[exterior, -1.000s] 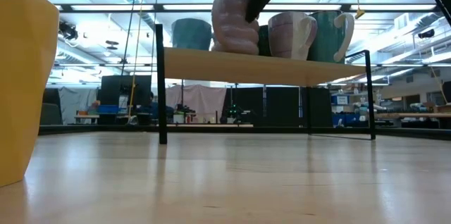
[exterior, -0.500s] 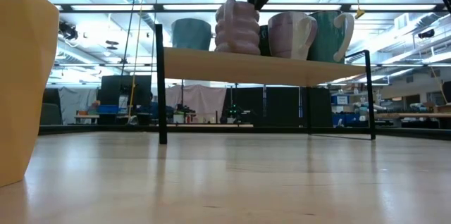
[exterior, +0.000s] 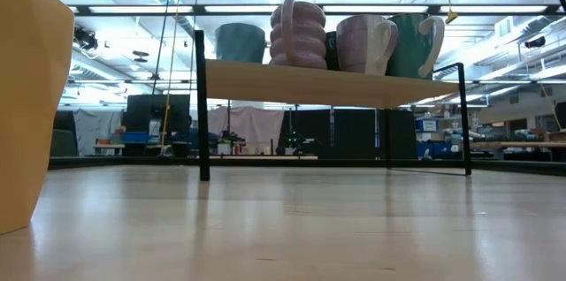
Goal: Place coffee mugs
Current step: Put the violet mug on the shelf
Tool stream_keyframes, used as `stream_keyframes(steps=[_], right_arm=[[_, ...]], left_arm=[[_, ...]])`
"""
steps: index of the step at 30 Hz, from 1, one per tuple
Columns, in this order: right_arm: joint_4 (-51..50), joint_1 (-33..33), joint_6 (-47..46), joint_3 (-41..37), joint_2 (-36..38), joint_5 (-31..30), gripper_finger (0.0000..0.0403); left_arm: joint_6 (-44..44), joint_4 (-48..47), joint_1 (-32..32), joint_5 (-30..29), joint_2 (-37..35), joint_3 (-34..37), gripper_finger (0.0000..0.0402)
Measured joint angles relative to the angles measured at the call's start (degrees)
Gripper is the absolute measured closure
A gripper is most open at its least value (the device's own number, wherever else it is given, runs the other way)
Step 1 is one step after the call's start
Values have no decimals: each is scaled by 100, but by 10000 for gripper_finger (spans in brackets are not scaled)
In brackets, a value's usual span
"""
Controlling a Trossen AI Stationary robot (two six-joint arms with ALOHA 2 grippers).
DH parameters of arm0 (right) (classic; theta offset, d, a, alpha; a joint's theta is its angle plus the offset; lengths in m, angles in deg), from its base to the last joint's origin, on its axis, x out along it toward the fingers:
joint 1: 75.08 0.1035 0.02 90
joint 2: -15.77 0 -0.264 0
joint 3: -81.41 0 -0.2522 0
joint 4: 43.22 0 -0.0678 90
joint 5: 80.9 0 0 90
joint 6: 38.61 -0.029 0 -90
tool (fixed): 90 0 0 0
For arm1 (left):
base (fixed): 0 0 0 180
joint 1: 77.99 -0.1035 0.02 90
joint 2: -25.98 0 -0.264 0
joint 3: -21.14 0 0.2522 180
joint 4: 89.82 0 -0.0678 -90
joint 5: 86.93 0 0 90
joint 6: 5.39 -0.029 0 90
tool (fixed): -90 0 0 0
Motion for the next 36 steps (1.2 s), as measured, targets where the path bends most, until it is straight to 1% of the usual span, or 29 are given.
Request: stream_keyframes(steps=[2,5,10,13,20,25,28,31,34,36], right_arm=[[290,34,3,2,-91,-90,200],[393,32,22,2,-302,67,206],[391,38,232,-2,-666,254,219],[272,35,38,2,-748,326,227],[-460,33,-529,2,-740,300,241],[-1171,53,-1107,2,-737,281,245],[-1383,86,-1253,2,-737,251,245],[-1352,99,-1251,69,-725,308,245],[-978,98,-1127,257,-694,372,245],[-729,101,-915,346,-689,276,245]], left_arm=[[0,14,0,-1,4,0,237],[-4,49,0,-3,5,0,237],[-6,33,0,-2,6,-2,237],[-5,31,1,-2,4,-2,237],[-9,33,7,1,4,-2,237],[-12,31,7,2,1,-2,237],[-20,31,7,2,0,-2,237],[-20,31,7,2,0,-2,237],[-37,31,7,2,0,-2,237],[-62,33,7,2,-2,-2,237]])
